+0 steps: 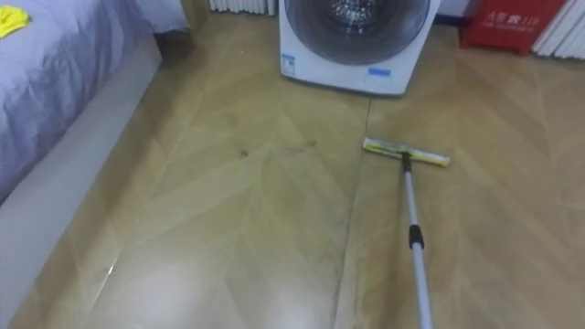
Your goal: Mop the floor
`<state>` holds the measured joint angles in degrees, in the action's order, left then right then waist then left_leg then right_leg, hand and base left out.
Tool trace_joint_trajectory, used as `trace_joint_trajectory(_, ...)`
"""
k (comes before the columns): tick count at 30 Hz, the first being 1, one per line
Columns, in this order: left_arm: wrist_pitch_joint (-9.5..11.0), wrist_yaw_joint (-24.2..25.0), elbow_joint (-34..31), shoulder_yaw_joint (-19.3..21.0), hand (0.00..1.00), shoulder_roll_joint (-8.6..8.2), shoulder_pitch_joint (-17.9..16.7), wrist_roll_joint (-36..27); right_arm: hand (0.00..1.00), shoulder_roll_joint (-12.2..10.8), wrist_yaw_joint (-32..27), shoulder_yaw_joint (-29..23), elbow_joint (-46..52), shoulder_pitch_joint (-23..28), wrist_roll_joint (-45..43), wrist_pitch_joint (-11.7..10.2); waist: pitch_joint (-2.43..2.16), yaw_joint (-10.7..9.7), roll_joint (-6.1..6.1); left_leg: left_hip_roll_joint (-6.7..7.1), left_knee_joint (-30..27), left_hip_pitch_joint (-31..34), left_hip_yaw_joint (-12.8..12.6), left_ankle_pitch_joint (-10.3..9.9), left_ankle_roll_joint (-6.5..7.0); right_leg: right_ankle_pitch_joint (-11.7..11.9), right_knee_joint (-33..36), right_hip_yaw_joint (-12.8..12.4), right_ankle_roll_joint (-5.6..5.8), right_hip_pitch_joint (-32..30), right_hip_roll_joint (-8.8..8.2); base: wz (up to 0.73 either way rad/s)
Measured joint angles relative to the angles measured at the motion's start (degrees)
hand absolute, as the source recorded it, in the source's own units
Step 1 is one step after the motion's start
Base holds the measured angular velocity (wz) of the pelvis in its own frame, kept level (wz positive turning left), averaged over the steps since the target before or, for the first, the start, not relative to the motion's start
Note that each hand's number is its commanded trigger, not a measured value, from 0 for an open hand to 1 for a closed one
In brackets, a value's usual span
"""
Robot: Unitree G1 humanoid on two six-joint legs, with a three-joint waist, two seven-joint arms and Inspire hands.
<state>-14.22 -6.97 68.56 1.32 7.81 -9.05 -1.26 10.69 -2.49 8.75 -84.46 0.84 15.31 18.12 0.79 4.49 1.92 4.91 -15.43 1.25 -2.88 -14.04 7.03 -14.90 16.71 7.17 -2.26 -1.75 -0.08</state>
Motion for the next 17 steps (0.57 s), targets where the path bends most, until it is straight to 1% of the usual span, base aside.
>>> trace_joint_trajectory(2,-0.8,-0.3,-0.1,0.8,0.0,-0.11,-0.1,1.0,1.0,-0.6,-0.1,0.0,0.1,1.1,0.0,-0.1,-0.05,-0.1,0.08,-0.02,0.2,-1.4,0.0,0.0,-0.03,0.1,-1.2,0.1,0.02,1.9,0.09,0.02)
trace_joint_trajectory(4,-1.2,-0.4,-0.1,0.8,0.0,-0.21,-0.3,1.0,1.0,-1.0,-0.3,-0.1,0.1,1.7,0.0,-0.2,-0.02,-0.3,0.04,-0.05,0.9,-2.6,-0.1,0.0,-0.04,0.1,-1.8,0.1,0.03,3.2,0.16,0.0)
trace_joint_trajectory(6,-1.4,-0.4,-0.2,0.9,0.0,-0.35,-0.6,1.1,1.0,-1.3,-0.4,-1.3,0.2,2.4,-0.1,-0.8,0.0,-1.0,-0.26,-0.04,1.2,-3.7,-0.1,0.0,-0.04,0.1,-2.3,0.1,0.05,4.5,0.18,0.02)
trace_joint_trajectory(7,-1.4,-0.4,-0.1,0.9,0.0,-0.37,-0.7,1.2,1.0,-1.3,-0.4,-1.3,0.2,2.6,-0.1,-0.8,0.03,-1.1,-0.47,-0.05,1.3,-4.1,-0.1,0.0,-0.04,0.1,-2.4,0.0,0.05,4.8,0.22,0.0)
trace_joint_trajectory(9,-1.7,-0.3,-0.5,2.3,0.0,-0.7,-0.8,2.1,1.0,-1.3,-0.4,-1.6,0.3,3.2,-0.1,-0.8,-0.34,-1.2,-0.92,-0.1,2.1,-4.8,-0.1,0.0,-0.05,0.1,-2.4,-0.1,0.05,5.1,0.31,-0.02)
trace_joint_trajectory(10,-1.7,-0.3,-0.6,2.5,0.0,-0.79,-0.8,2.2,1.0,-1.3,-0.4,-1.7,0.3,3.3,-0.1,-0.8,-0.31,-1.2,-1.01,-0.1,2.1,-5.0,-0.1,0.0,-0.05,0.1,-2.4,-0.1,0.05,5.2,0.31,0.0)
trace_joint_trajectory(11,-1.7,-0.3,-0.6,2.7,0.0,-0.95,-0.9,2.6,1.0,-1.3,-0.4,-2.0,0.3,3.5,-0.1,-0.8,-0.37,-1.2,-1.33,-0.11,2.2,-5.1,-0.1,0.0,-0.05,0.1,-2.4,-0.1,0.05,5.3,0.31,0.0)
trace_joint_trajectory(12,-1.8,-0.3,-0.6,3.1,0.0,-1.16,-0.9,3.2,1.0,-1.4,-0.3,-2.6,0.3,3.7,-0.2,-0.8,-0.33,-1.2,-1.62,-0.11,2.6,-5.7,0.0,0.0,-0.05,0.1,-2.4,0.0,0.05,5.5,0.31,0.0)
trace_joint_trajectory(14,-2.0,-0.3,-0.6,3.1,0.0,-1.23,-1.0,3.3,1.0,-1.7,-0.3,-3.2,0.4,4.0,-0.2,-0.7,-0.38,-1.2,-1.99,-0.12,3.3,-6.4,0.0,-0.1,-0.09,0.1,-2.0,0.0,0.06,5.7,0.3,-0.02)
trace_joint_trajectory(17,-2.1,-0.3,-1.3,4.2,0.0,-1.57,-1.7,3.4,1.0,-1.9,0.1,-3.4,1.8,4.4,-0.5,-0.5,-0.42,-1.2,-1.97,-0.11,3.8,-6.7,-0.1,0.0,-0.21,0.2,-1.8,-0.1,0.1,5.8,0.33,-0.03)
